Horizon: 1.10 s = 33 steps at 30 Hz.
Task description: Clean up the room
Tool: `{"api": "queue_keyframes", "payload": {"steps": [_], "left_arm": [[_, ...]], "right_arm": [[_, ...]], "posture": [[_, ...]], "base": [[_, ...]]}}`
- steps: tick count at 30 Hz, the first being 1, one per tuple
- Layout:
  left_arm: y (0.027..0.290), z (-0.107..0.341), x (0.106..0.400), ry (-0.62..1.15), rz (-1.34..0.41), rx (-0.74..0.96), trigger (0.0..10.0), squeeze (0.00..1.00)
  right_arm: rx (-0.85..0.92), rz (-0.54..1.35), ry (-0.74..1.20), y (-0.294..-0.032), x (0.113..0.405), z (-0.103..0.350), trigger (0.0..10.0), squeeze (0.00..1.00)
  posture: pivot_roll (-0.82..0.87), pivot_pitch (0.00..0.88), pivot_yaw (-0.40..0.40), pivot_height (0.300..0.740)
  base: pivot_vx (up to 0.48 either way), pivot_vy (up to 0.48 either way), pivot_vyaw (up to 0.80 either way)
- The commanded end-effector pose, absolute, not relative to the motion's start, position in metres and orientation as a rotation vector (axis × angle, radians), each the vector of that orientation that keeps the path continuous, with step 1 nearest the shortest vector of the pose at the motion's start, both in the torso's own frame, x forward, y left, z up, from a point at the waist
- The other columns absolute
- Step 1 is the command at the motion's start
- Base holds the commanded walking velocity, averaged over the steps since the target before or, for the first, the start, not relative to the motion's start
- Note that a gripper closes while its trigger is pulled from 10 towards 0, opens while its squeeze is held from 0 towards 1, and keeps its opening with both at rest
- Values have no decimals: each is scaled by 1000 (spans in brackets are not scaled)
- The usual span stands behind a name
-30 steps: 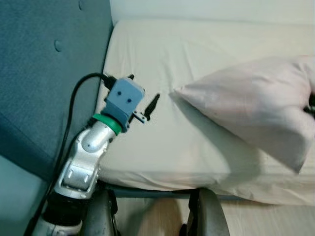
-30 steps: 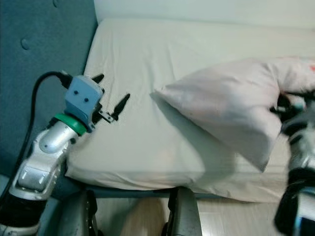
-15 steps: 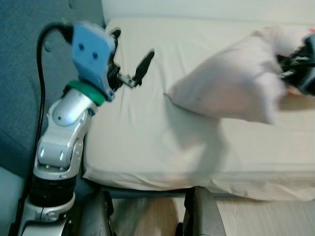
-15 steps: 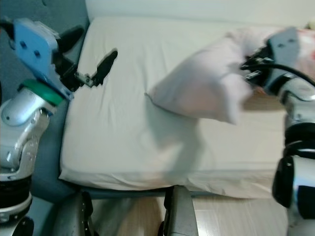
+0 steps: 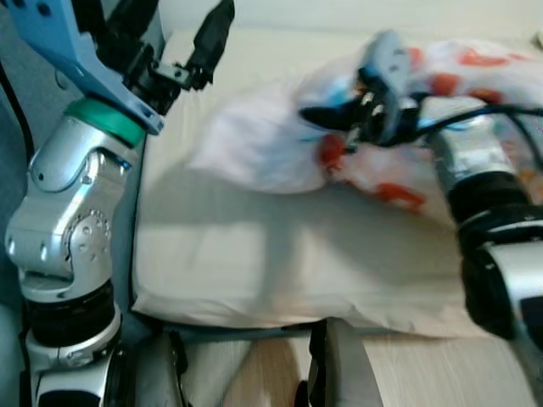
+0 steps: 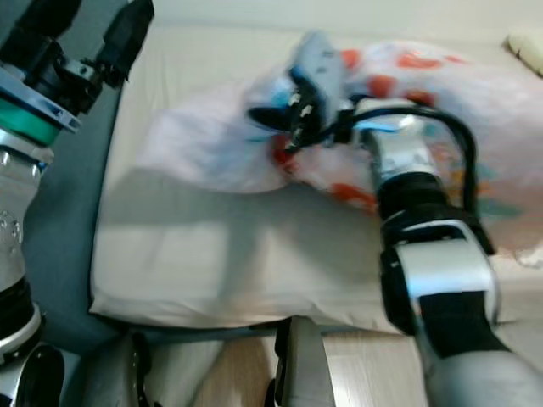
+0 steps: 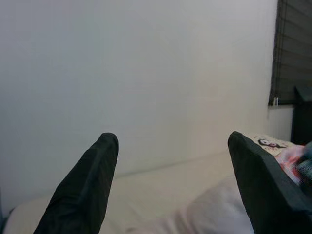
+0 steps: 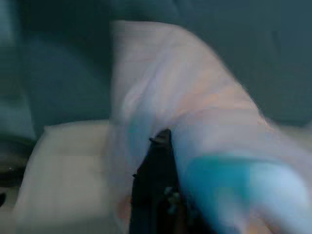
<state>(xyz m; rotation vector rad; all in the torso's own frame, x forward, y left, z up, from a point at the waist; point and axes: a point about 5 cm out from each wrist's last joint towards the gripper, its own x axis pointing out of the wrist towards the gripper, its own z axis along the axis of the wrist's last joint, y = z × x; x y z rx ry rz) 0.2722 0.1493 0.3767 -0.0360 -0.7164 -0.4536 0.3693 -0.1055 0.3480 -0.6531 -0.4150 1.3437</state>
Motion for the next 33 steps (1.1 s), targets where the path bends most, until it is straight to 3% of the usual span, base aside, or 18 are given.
{"api": "queue_keyframes", "payload": {"steps": [1,2,5,6,10,12,16,17,18,23,27,31,33], "left_arm": [[150,380,267,-725,-469,-40,10000,0],[150,380,267,-725,-469,-40,10000,0],[148,378,267,-705,-487,-53,10000,0],[148,378,267,-705,-487,-53,10000,0],[147,379,267,-698,-501,-63,10000,0],[147,379,267,-698,-501,-63,10000,0],[143,379,268,-694,-520,-68,10000,0],[141,378,268,-692,-523,-60,10000,0],[141,378,267,-687,-526,-54,10000,0],[139,376,266,-663,-529,-29,10000,0],[139,357,272,-531,-498,80,10000,0],[146,315,265,-276,-541,7,10000,0],[146,315,265,-276,-541,7,10000,0]], "right_arm": [[-673,1354,-563,-101,358,376,0,0],[-673,1354,-563,-101,358,376,0,0],[-602,908,-822,-145,360,435,0,0],[-602,908,-822,-145,360,435,0,0],[-470,515,-992,-194,351,468,0,0],[-470,515,-992,-194,351,468,0,0],[-285,206,-921,-235,362,456,0,0],[-236,182,-850,-242,369,440,3255,0],[-190,203,-800,-245,375,426,9765,0],[-123,218,-737,-248,381,402,10000,0],[-47,239,-632,-248,389,358,10000,0],[53,418,-435,-233,397,292,10000,0],[53,418,-435,-233,397,292,10000,0]], "posture": [[149,143,-52,545],[149,143,-52,545],[142,137,-45,545],[142,137,-45,545],[139,131,-36,545],[139,131,-36,545],[134,118,-30,545],[134,118,-30,545],[150,114,-33,545],[150,114,-33,545],[161,118,-24,545],[173,139,-14,545],[173,139,-14,545]], "base": [[0,0,0],[0,0,0],[0,0,0],[0,0,0],[0,0,0],[0,0,0],[0,0,0],[0,0,0],[0,0,0],[0,0,0],[0,0,0],[0,0,0],[0,0,0]]}}
